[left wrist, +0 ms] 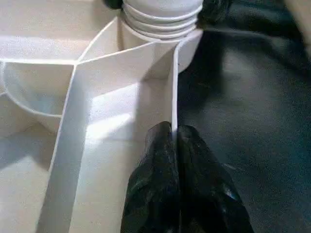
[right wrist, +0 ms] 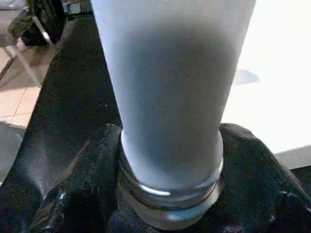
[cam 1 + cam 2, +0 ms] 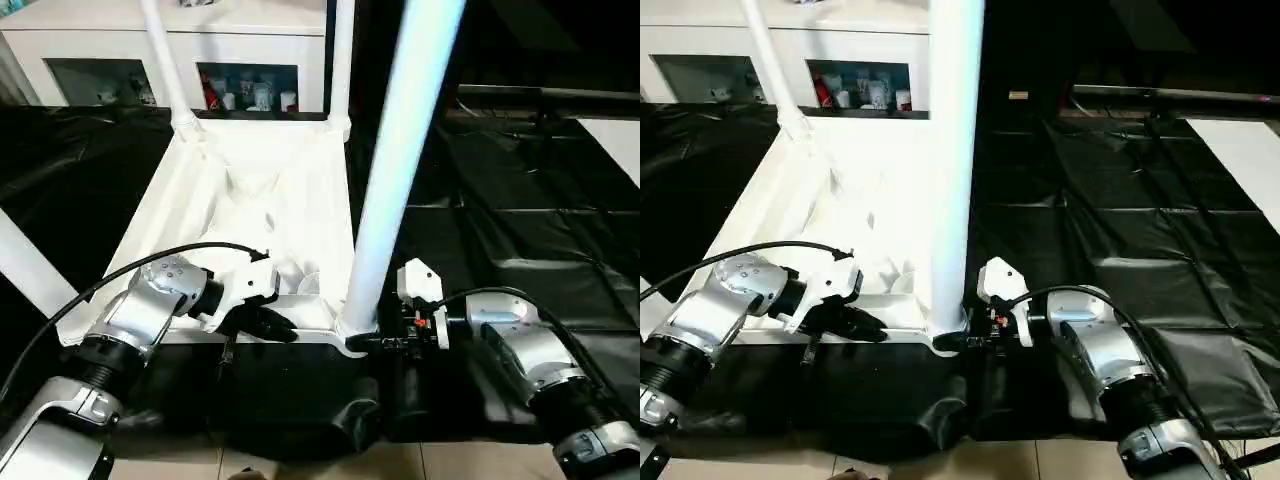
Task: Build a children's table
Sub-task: Rotate leg to tighten
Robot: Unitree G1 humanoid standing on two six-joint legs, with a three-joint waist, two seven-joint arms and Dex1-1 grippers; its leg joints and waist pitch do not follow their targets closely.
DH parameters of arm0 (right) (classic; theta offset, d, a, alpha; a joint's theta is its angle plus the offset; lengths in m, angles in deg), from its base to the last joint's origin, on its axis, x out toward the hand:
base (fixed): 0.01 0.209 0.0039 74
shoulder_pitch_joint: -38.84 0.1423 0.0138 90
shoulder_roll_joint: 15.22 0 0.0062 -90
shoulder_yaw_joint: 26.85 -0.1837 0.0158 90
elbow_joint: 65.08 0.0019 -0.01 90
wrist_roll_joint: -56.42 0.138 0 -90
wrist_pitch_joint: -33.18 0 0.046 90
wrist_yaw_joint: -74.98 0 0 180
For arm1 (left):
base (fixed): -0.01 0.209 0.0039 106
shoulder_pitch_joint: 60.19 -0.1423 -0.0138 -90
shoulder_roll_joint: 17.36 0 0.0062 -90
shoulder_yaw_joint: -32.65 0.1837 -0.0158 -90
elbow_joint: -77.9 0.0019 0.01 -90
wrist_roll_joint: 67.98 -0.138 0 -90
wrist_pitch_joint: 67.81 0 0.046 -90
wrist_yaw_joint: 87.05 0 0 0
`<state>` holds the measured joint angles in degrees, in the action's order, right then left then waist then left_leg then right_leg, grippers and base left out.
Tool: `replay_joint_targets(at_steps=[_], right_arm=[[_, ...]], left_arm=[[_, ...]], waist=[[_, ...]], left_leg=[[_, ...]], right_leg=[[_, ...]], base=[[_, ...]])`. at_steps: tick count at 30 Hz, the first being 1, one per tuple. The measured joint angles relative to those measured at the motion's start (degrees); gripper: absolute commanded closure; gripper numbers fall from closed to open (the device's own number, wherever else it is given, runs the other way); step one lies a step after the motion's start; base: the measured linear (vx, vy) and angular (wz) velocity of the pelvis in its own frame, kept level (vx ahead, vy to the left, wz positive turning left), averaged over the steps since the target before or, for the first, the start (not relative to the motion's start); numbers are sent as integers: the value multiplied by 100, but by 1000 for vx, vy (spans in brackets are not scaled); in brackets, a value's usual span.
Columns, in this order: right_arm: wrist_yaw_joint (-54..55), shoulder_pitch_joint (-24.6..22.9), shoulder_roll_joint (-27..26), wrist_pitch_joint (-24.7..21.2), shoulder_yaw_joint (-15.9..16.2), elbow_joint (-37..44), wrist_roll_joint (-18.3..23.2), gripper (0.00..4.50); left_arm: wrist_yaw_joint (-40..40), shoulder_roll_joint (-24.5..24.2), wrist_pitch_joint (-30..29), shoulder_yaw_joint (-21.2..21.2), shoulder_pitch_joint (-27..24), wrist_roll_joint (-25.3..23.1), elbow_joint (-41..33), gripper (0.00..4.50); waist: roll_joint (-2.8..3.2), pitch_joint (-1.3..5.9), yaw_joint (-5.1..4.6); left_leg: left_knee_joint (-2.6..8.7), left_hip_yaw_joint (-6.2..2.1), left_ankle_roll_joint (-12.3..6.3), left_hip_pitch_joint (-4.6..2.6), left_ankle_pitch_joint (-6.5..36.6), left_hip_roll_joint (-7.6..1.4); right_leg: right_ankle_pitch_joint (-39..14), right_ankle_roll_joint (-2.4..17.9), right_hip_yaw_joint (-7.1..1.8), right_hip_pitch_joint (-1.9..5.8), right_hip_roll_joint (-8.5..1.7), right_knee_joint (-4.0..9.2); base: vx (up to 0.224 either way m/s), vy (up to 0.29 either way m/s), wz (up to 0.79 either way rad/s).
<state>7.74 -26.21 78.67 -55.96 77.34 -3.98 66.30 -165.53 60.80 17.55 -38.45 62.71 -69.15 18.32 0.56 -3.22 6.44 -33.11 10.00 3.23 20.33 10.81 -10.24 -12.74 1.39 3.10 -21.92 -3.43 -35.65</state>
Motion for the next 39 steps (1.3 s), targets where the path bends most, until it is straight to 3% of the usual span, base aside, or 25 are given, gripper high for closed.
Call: replay_joint_targets(at_steps=[9,13,17,24,26,29,31,35,39], right_arm=[[2742,248,-1091,185,-727,-973,-166,182],[4649,844,-1732,277,-823,-1763,-549,183],[5887,1246,-2161,328,-953,-2345,-686,183],[5924,1278,-2288,588,-997,-2533,-733,183],[5913,1280,-2315,667,-1061,-2588,-719,127],[5842,1269,-2289,778,-1089,-2637,-718,108],[5789,1250,-2227,820,-1083,-2616,-730,70],[5473,1091,-2064,851,-1033,-2407,-736,55],[4774,1011,-1647,867,-747,-2109,-939,55]], left_arm=[[1423,712,-157,-387,348,-83,837,450],[2215,1055,-212,-523,666,-183,1353,450],[2648,1254,-205,-550,854,-299,1619,450],[2666,1239,-117,-557,847,-305,1662,450],[2665,1239,-96,-557,846,-311,1673,450],[2621,1207,-7,-552,842,-328,1684,450],[2576,1218,29,-538,831,-327,1663,450],[2480,1192,65,-497,761,-326,1528,450],[2272,1088,84,-451,632,-317,1313,450]], waist=[[-6,1,-232],[-4,0,-360],[-5,1,-369],[-8,3,-368],[-8,3,-367],[-9,2,-339],[-9,2,-295],[-10,2,-259],[-9,2,-210]], left_leg=[[-37,0,42,-19,6,-12],[-17,0,61,-21,-4,-15],[3,0,62,-22,-4,-14],[11,1,61,-22,-4,-13],[12,1,61,-22,-4,-13],[12,1,61,-24,-4,-13],[13,1,61,-26,-4,-13],[15,1,56,-20,-1,-13],[15,1,55,-17,0,-12]], right_leg=[[30,13,-1,0,2,-33],[32,15,-1,-6,7,-38],[31,14,-1,-6,8,-27],[31,14,-1,-5,8,-19],[31,14,-1,-5,8,-18],[31,14,-1,-7,8,-14],[31,14,3,-10,8,-7],[31,14,7,-10,6,3],[31,14,8,-10,5,10]], base=[[0,0,0],[0,0,0],[0,0,0],[0,0,0],[0,0,0],[0,0,0],[0,0,0],[0,0,0],[0,0,0]])
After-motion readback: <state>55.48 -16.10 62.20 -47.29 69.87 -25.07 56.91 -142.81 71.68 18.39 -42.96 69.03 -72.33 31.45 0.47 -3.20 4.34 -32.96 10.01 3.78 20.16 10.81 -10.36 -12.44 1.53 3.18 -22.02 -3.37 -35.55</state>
